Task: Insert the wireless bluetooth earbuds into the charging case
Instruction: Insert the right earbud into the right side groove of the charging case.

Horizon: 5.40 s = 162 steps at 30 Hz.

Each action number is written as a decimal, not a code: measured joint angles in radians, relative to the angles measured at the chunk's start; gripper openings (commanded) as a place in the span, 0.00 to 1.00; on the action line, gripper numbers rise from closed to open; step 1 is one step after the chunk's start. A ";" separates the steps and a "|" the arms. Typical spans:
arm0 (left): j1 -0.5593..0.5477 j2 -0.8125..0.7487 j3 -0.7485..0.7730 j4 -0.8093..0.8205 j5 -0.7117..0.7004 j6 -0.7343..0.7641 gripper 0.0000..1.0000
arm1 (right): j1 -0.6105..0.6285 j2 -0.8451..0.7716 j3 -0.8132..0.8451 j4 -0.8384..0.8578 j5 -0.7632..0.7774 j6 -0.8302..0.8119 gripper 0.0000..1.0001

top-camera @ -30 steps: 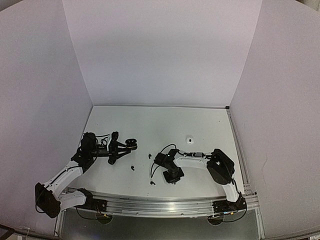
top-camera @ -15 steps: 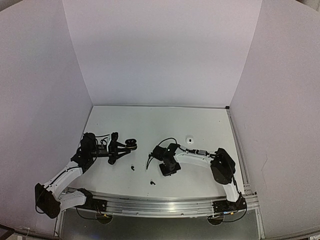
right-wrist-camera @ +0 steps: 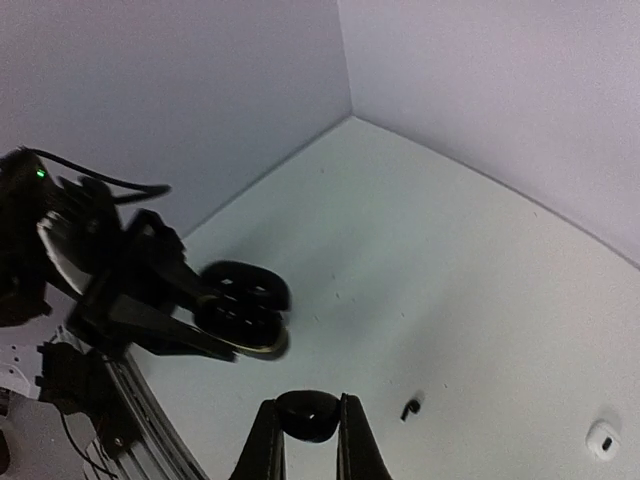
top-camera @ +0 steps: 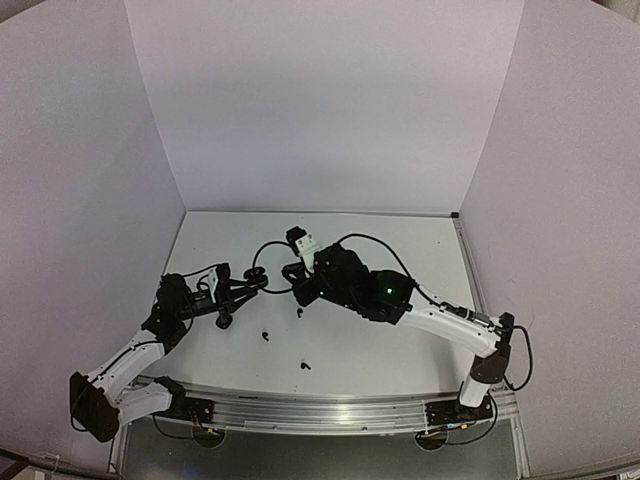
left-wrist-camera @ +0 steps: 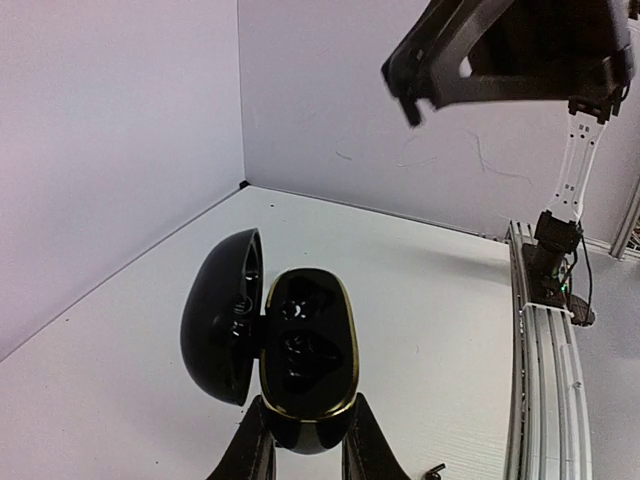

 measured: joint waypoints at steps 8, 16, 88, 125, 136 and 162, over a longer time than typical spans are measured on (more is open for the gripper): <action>-0.004 -0.014 -0.008 0.070 -0.021 -0.013 0.00 | 0.020 0.086 0.035 0.228 -0.065 -0.146 0.00; -0.004 -0.015 -0.015 0.083 -0.019 -0.011 0.00 | 0.018 0.144 0.046 0.262 -0.085 -0.235 0.00; -0.008 -0.063 -0.040 0.092 -0.107 -0.066 0.00 | -0.052 0.185 0.039 0.304 -0.256 -0.433 0.07; -0.008 -0.039 -0.040 0.091 -0.106 -0.070 0.00 | -0.047 0.221 0.071 0.275 -0.213 -0.431 0.17; -0.008 -0.039 -0.040 0.090 -0.106 -0.070 0.00 | -0.047 0.221 0.071 0.274 -0.198 -0.423 0.22; -0.008 -0.039 -0.040 0.088 -0.106 -0.070 0.00 | -0.047 0.216 0.064 0.274 -0.182 -0.394 0.27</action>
